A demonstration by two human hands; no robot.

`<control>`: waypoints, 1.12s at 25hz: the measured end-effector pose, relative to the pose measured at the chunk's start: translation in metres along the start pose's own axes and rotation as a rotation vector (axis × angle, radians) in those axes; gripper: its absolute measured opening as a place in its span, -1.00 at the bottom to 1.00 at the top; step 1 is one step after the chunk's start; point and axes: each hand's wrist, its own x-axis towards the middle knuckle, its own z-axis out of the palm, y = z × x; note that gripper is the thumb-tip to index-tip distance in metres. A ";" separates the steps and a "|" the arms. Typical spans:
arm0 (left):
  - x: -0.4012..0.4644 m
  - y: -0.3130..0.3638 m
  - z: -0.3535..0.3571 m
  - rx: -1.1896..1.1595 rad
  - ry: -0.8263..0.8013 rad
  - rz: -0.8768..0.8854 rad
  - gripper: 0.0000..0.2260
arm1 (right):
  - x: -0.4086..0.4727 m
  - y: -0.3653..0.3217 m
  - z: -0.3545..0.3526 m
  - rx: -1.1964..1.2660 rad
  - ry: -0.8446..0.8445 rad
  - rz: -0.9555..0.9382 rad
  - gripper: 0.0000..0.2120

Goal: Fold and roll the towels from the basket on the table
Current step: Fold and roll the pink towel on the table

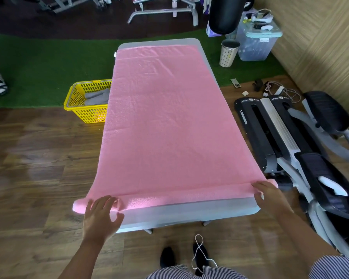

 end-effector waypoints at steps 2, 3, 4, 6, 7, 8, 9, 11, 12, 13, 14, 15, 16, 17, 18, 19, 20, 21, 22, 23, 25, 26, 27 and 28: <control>-0.001 -0.005 0.003 0.005 -0.039 0.001 -0.70 | 0.002 -0.003 -0.002 -0.006 -0.065 -0.011 -0.60; 0.000 -0.005 0.001 0.012 -0.038 -0.004 -0.71 | 0.004 -0.005 -0.003 -0.030 -0.089 -0.026 -0.60; 0.002 -0.004 -0.001 0.017 -0.020 -0.005 -0.74 | 0.005 -0.007 -0.005 -0.056 -0.096 -0.033 -0.62; 0.003 -0.003 -0.005 0.033 0.009 -0.011 -0.71 | 0.004 -0.007 -0.007 -0.095 -0.051 -0.030 -0.70; 0.003 -0.003 -0.008 0.046 0.009 -0.021 -0.68 | 0.003 -0.005 -0.007 -0.107 -0.029 -0.029 -0.74; 0.003 -0.004 -0.009 0.060 0.024 -0.022 -0.67 | 0.001 -0.004 -0.007 -0.125 -0.023 -0.041 -0.77; 0.004 -0.003 -0.013 0.066 0.029 -0.032 -0.67 | 0.001 -0.004 -0.008 -0.152 -0.022 -0.061 -0.79; 0.007 -0.003 -0.014 0.081 0.072 -0.030 -0.69 | 0.004 -0.009 -0.012 -0.186 -0.022 -0.091 -0.79; 0.009 -0.004 -0.014 0.086 0.099 -0.023 -0.70 | 0.007 -0.010 -0.013 -0.173 0.005 -0.108 -0.78; 0.012 -0.002 -0.015 0.085 0.106 -0.029 -0.72 | 0.012 -0.011 -0.012 -0.153 0.036 -0.123 -0.78; 0.016 -0.004 -0.012 0.075 0.131 -0.028 -0.72 | 0.015 -0.012 -0.011 -0.139 0.055 -0.120 -0.79; 0.019 -0.003 -0.012 0.045 0.122 -0.032 -0.72 | 0.018 -0.013 -0.010 -0.124 0.042 -0.107 -0.80; 0.021 -0.004 -0.008 0.010 0.119 -0.023 -0.71 | 0.019 -0.015 -0.010 -0.119 0.020 -0.091 -0.81; 0.022 -0.003 -0.009 -0.011 0.095 -0.014 -0.71 | 0.020 -0.015 -0.008 -0.113 0.006 -0.086 -0.79; 0.023 -0.004 -0.006 -0.013 0.084 0.004 -0.74 | 0.018 -0.017 -0.008 -0.106 -0.008 -0.085 -0.76; 0.024 -0.001 -0.009 -0.009 0.043 0.001 -0.78 | 0.016 -0.018 -0.009 -0.096 -0.026 -0.085 -0.72; 0.024 -0.001 -0.009 -0.003 0.013 0.009 -0.79 | 0.014 -0.020 -0.011 -0.093 -0.048 -0.085 -0.67; 0.024 0.001 -0.012 0.000 -0.031 0.000 -0.75 | 0.014 -0.021 -0.013 -0.088 -0.070 -0.086 -0.62; 0.024 -0.001 -0.010 -0.001 -0.047 0.008 -0.72 | 0.013 -0.021 -0.014 -0.103 -0.090 -0.091 -0.61; 0.024 0.000 -0.013 -0.003 -0.072 -0.004 -0.75 | 0.013 -0.022 -0.015 -0.136 -0.107 -0.100 -0.62; 0.024 0.001 -0.019 0.005 -0.094 -0.028 -0.76 | 0.012 -0.022 -0.015 -0.196 -0.111 -0.081 -0.69; 0.022 0.001 -0.018 0.029 -0.089 -0.021 -0.70 | 0.012 -0.021 -0.014 -0.211 -0.107 -0.063 -0.73; 0.020 0.002 -0.020 0.046 -0.118 -0.033 -0.67 | 0.011 -0.019 -0.012 -0.220 -0.101 -0.051 -0.76; 0.018 0.002 -0.021 0.062 -0.121 -0.034 -0.65 | 0.010 -0.018 -0.011 -0.228 -0.108 -0.048 -0.77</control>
